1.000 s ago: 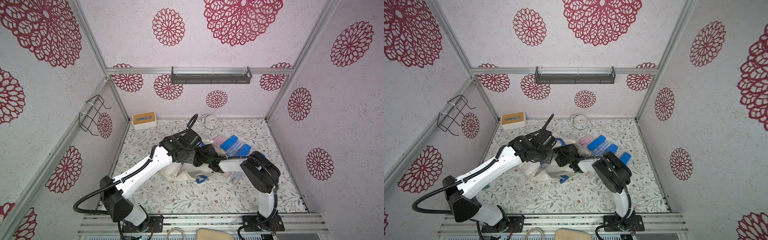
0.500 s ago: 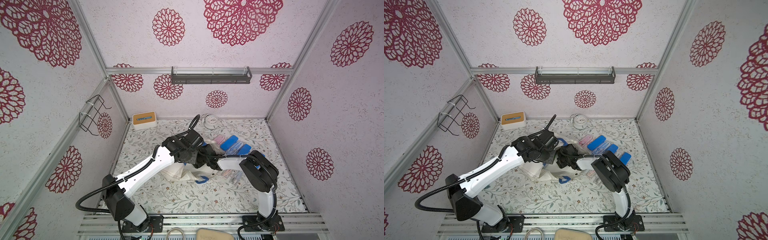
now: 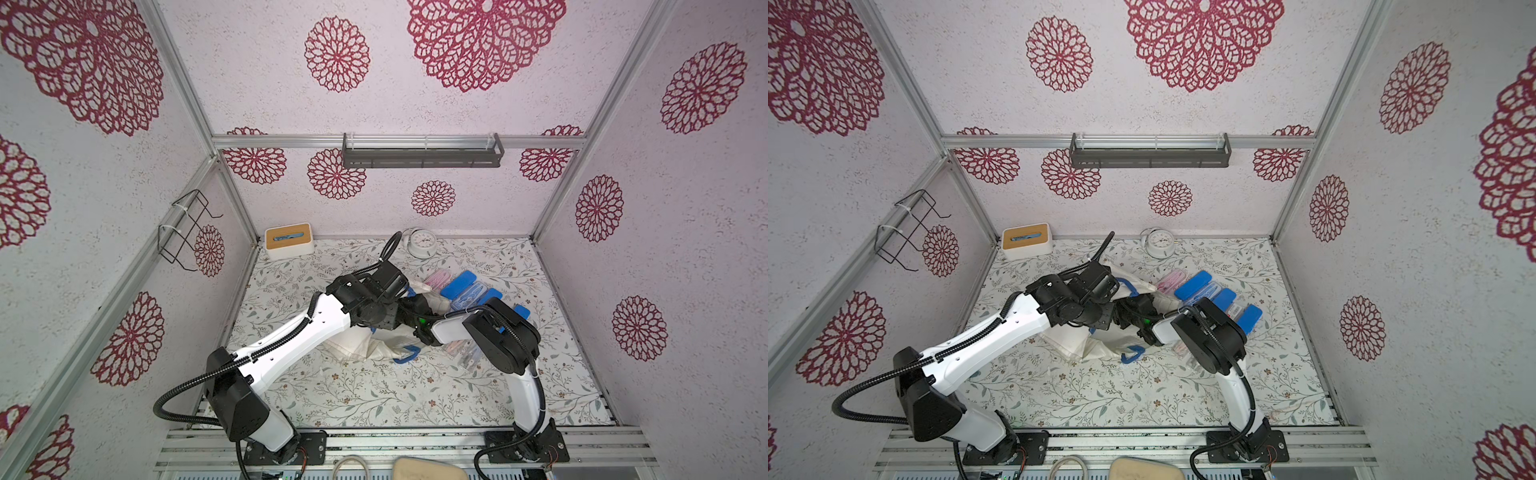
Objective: Take out the compass set from the canvas bag
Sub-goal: Pick up the compass set from the canvas bag.
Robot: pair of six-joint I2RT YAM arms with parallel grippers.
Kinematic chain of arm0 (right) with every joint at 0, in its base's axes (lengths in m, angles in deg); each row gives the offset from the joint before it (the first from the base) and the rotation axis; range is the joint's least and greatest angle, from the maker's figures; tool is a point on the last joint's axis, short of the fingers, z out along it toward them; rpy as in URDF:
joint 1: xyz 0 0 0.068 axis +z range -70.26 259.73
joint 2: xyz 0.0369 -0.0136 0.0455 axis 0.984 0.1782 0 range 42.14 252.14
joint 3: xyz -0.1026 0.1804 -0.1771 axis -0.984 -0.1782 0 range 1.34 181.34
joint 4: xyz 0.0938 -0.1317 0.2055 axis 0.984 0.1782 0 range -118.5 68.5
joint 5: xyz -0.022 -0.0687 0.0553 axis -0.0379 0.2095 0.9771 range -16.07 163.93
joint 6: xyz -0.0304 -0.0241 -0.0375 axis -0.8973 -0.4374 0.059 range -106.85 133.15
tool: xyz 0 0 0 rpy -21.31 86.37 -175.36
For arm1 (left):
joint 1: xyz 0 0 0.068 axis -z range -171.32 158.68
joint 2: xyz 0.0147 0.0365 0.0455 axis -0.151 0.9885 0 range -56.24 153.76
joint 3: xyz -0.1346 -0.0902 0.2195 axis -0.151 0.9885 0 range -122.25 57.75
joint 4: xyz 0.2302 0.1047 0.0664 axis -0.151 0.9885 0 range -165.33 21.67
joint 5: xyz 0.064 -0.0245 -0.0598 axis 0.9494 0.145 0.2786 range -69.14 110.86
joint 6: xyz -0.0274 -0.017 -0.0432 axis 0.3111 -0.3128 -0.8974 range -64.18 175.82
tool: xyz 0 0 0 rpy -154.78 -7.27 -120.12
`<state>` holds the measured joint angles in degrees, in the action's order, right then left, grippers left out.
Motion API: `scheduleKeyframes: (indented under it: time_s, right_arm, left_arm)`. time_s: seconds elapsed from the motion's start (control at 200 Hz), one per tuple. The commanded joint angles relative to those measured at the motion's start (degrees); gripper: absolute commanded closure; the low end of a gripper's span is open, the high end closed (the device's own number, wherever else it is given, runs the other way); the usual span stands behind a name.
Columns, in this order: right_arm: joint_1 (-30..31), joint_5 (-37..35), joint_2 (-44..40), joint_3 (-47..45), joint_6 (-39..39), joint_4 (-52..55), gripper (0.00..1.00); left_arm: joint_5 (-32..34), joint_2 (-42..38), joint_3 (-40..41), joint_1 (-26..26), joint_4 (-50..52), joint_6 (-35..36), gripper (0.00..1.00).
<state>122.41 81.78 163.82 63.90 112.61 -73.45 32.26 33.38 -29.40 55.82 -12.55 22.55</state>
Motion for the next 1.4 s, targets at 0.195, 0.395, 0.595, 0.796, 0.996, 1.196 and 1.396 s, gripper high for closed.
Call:
scheduleKeyframes:
  time_s: [0.195, 0.395, 0.595, 0.796, 0.996, 1.196, 1.396]
  right_arm:
    - [-2.2, 0.8, 3.3, 4.9, -0.2, 0.7, 0.79]
    - [-2.2, 3.9, -0.6, 3.6, -3.7, 1.6, 0.88]
    - [-1.2, 8.1, -6.8, 2.4, -8.6, 6.9, 0.92]
    - [0.2, 10.0, -13.8, 1.2, -12.6, 12.3, 0.93]
    - [0.7, 8.5, -23.1, 0.8, -18.2, 20.4, 0.92]
    - [0.6, 7.5, -31.2, -0.6, -22.2, 25.4, 0.92]
    - [-1.4, 9.1, -39.7, -3.9, -24.5, 25.8, 0.91]
  left_arm:
    - [-0.2, -1.8, 0.0, 0.4, 0.5, -1.3, 1.00]
    - [0.4, -3.1, 1.8, -2.7, 0.0, -4.5, 1.00]
    - [1.2, -7.6, 7.2, -7.7, -2.2, -9.6, 1.00]
    - [1.4, -11.5, 10.1, -12.2, -1.8, -10.4, 1.00]
    - [0.7, -14.6, 12.5, -15.0, -2.0, -7.9, 1.00]
    - [-0.1, -16.7, 14.0, -17.3, -1.2, -5.4, 1.00]
    - [-0.2, -18.4, 14.6, -20.3, -0.4, -3.8, 1.00]
